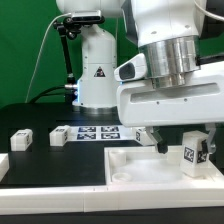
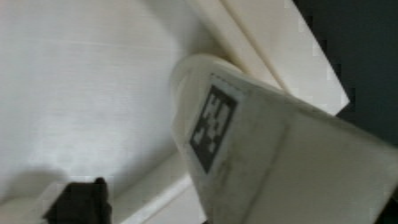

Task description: Assemble one leg

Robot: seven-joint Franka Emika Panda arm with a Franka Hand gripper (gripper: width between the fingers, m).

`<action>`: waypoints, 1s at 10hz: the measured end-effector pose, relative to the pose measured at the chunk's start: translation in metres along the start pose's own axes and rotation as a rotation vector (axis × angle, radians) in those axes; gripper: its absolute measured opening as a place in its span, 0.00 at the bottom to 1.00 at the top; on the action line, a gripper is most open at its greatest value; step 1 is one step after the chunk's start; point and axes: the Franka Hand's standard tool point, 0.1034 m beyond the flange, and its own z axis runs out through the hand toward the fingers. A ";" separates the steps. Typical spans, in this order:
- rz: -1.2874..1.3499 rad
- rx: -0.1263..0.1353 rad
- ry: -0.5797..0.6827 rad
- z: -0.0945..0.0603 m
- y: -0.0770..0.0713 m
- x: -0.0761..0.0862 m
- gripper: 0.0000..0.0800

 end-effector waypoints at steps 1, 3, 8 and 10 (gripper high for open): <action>-0.103 0.000 -0.001 0.000 -0.003 -0.003 0.80; -0.343 -0.008 -0.003 0.001 -0.004 -0.004 0.81; -0.855 -0.050 0.024 0.001 -0.011 -0.002 0.81; -0.910 -0.050 0.022 0.001 -0.010 -0.003 0.81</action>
Offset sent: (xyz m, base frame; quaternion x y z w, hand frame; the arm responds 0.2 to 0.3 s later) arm 0.0083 0.0071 0.0002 -0.0276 -0.0189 -0.3306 0.9432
